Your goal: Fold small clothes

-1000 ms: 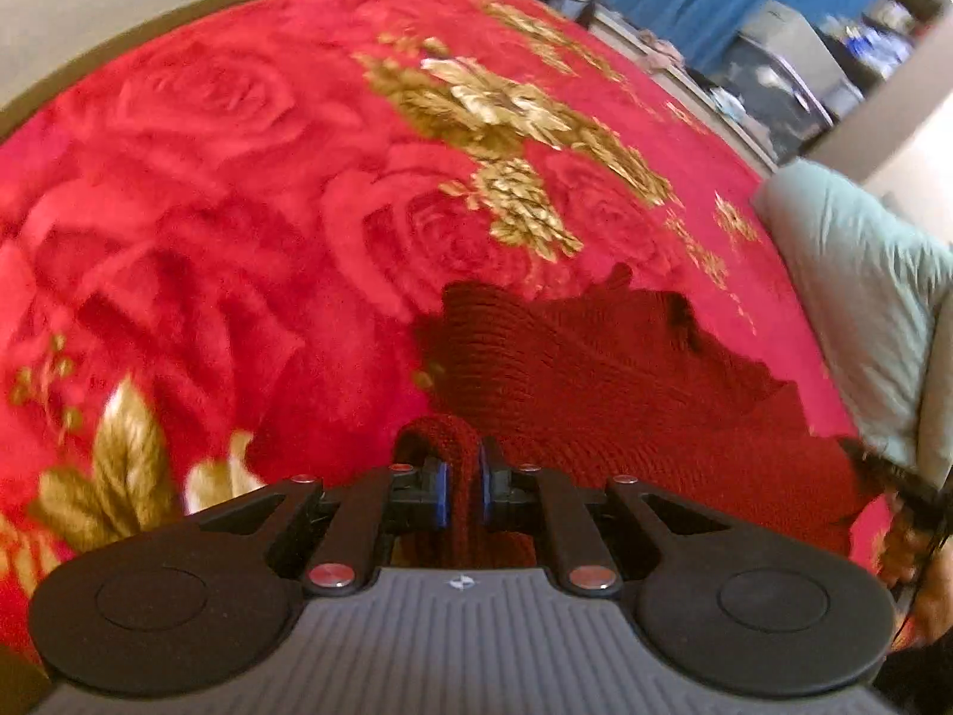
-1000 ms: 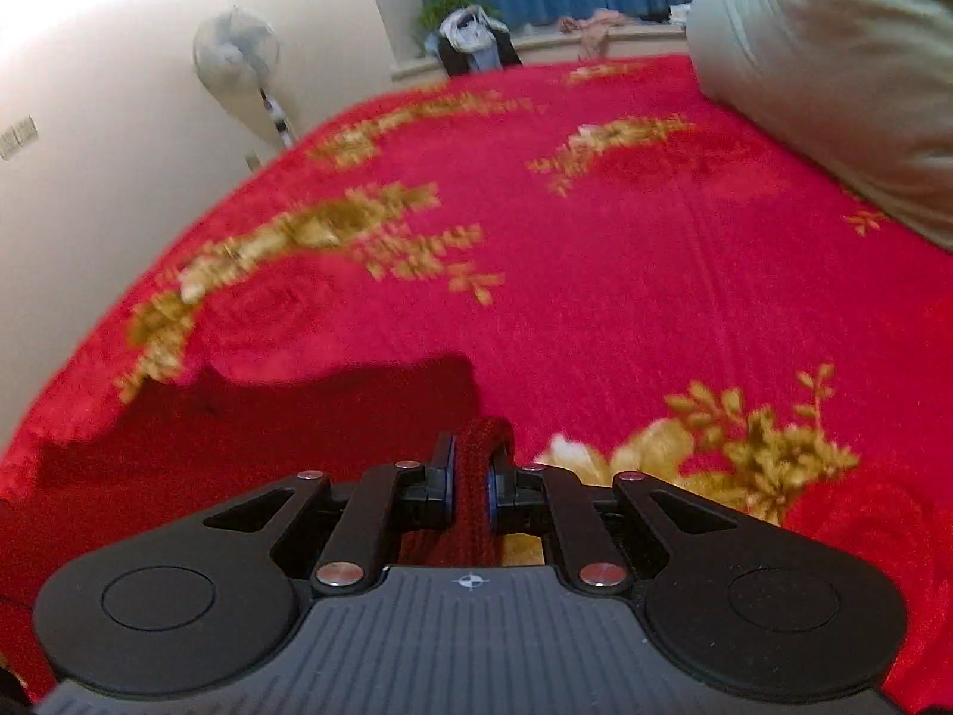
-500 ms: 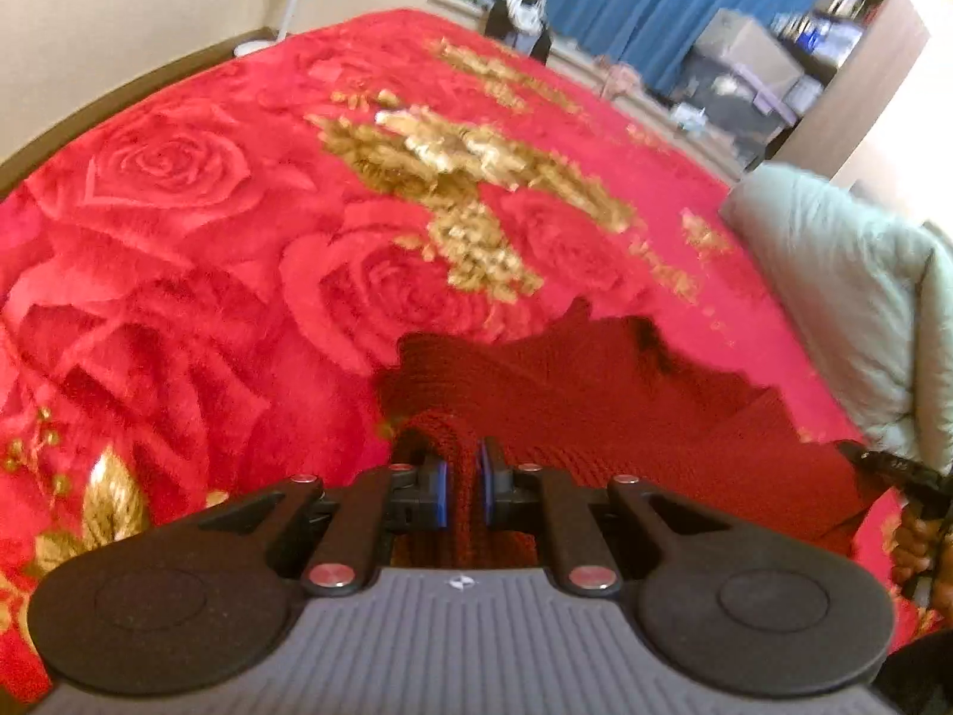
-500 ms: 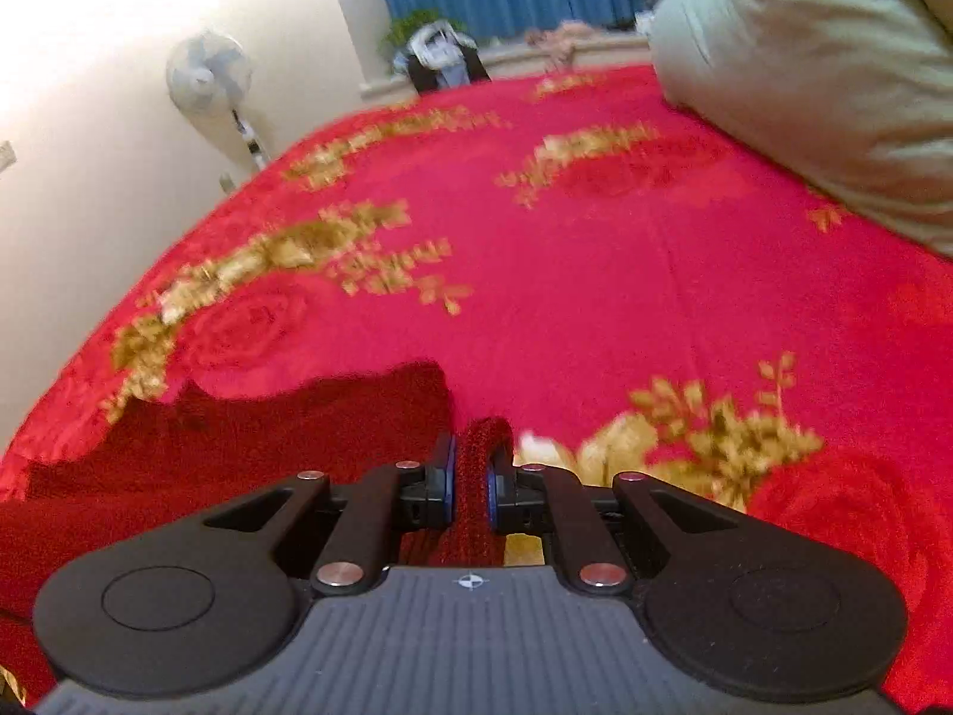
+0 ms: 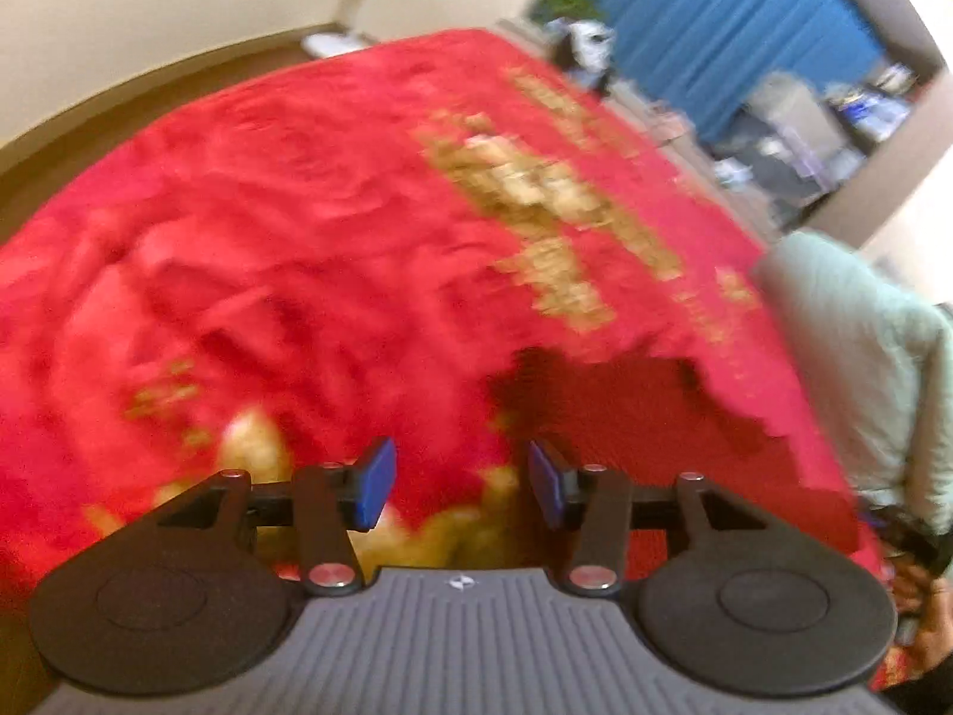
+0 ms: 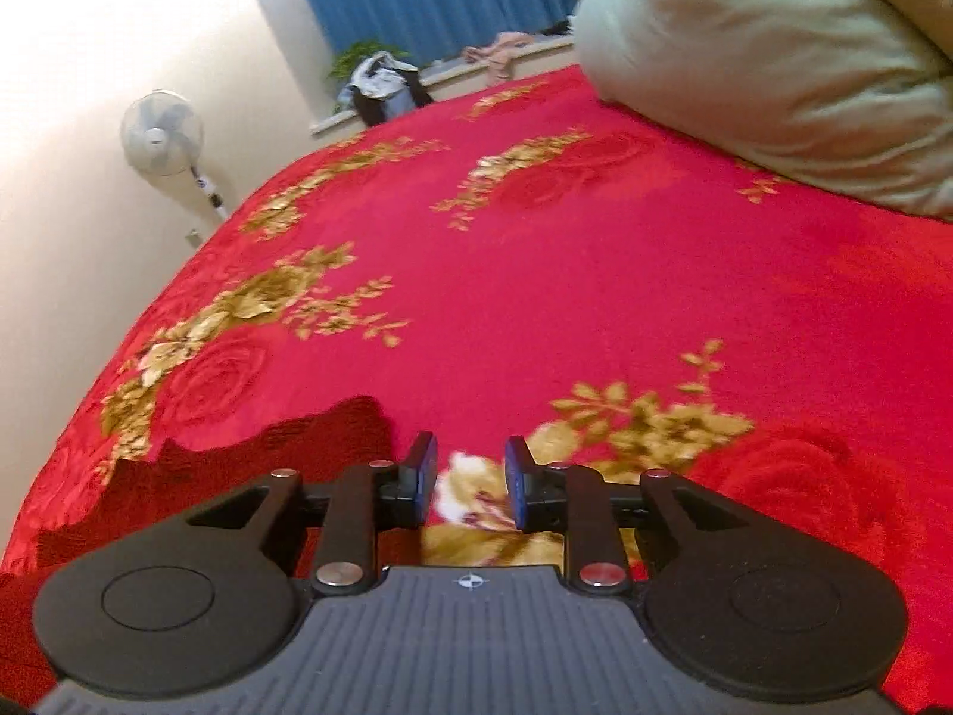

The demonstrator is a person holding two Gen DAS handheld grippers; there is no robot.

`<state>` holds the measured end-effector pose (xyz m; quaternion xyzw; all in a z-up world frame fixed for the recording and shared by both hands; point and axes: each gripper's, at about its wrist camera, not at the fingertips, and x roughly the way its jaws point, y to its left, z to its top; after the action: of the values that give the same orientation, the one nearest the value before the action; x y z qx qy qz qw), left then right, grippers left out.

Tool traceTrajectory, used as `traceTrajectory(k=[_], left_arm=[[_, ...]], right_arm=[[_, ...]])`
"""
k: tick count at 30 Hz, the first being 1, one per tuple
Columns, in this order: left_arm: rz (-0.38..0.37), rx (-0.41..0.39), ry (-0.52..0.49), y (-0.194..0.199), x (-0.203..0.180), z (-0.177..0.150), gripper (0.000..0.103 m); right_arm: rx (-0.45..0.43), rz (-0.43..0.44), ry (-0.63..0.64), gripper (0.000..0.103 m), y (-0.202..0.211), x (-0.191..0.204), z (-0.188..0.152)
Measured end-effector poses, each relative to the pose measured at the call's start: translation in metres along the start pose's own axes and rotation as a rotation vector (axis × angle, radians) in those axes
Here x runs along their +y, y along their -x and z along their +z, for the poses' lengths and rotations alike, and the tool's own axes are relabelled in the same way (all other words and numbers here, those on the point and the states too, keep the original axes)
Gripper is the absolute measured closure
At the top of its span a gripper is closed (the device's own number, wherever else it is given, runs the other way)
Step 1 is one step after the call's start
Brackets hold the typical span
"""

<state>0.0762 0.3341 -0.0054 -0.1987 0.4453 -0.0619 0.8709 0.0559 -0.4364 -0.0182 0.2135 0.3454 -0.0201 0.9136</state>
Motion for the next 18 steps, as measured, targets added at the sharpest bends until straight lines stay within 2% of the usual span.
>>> traceTrajectory(k=[2, 3, 4, 6, 8, 10, 12, 15, 18], left_arm=[[0.068, 0.062, -0.031, -0.009, 0.002, -0.004, 0.049], [0.065, 0.081, -0.048, -0.012, 0.0, -0.006, 0.049], [0.041, 0.097, -0.079, -0.015, -0.005, -0.007, 0.049], [-0.004, 0.117, -0.146, -0.018, -0.02, -0.011, 0.043], [-0.042, 0.126, -0.222, -0.02, -0.037, -0.014, 0.042], [-0.055, 0.112, -0.264, -0.021, -0.048, -0.016, 0.042], [-0.083, 0.097, -0.263, -0.021, -0.052, -0.016, 0.042], [-0.108, 0.084, -0.255, -0.021, -0.057, -0.016, 0.042], [-0.093, 0.086, -0.275, -0.026, -0.065, -0.016, 0.04]], right_arm=[[0.051, -0.007, 0.003, 0.075, -0.005, -0.006, -0.003], [0.087, -0.01, 0.015, 0.073, -0.009, -0.006, -0.005], [0.129, -0.018, 0.034, 0.073, -0.015, -0.006, -0.009], [0.206, -0.035, 0.09, 0.072, -0.024, -0.001, -0.018], [0.251, -0.008, 0.138, 0.072, -0.029, 0.009, -0.024], [0.262, 0.039, 0.177, 0.073, -0.029, 0.017, -0.028], [0.25, 0.053, 0.198, 0.073, -0.027, 0.022, -0.029], [0.244, 0.075, 0.166, 0.072, -0.026, 0.018, -0.026], [0.221, 0.094, 0.138, 0.072, -0.024, 0.012, -0.022]])
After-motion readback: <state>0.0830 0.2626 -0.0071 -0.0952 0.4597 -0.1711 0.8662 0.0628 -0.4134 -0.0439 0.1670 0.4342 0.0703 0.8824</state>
